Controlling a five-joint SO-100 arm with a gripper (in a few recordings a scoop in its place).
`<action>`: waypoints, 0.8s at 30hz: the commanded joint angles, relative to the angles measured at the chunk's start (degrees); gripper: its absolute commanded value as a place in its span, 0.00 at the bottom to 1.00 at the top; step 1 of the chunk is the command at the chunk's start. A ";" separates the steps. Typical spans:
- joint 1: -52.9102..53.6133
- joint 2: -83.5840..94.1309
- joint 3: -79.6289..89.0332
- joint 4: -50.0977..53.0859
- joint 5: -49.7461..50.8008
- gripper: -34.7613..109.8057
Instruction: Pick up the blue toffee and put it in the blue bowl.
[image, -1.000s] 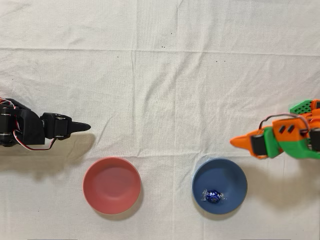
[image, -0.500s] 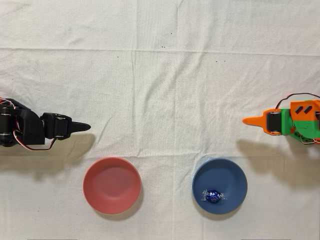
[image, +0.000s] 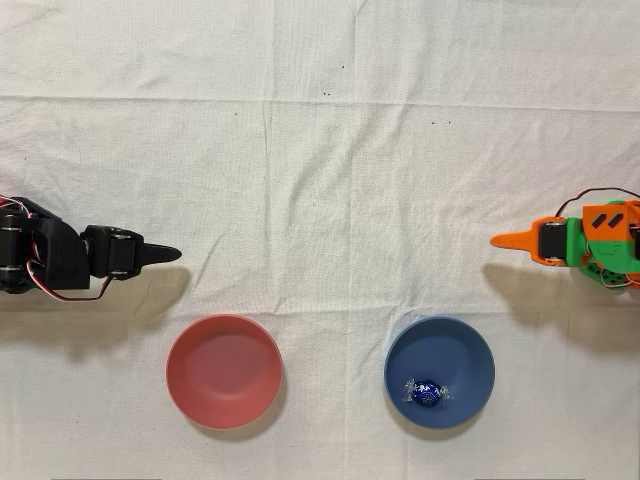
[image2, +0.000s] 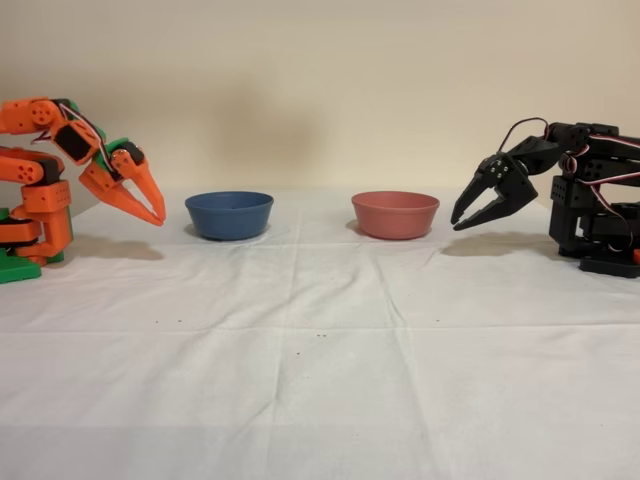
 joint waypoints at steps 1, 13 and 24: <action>0.88 3.87 1.93 -0.62 -0.70 0.24; 0.09 12.83 8.17 5.89 -1.67 0.24; -0.53 13.62 8.70 8.88 -2.90 0.24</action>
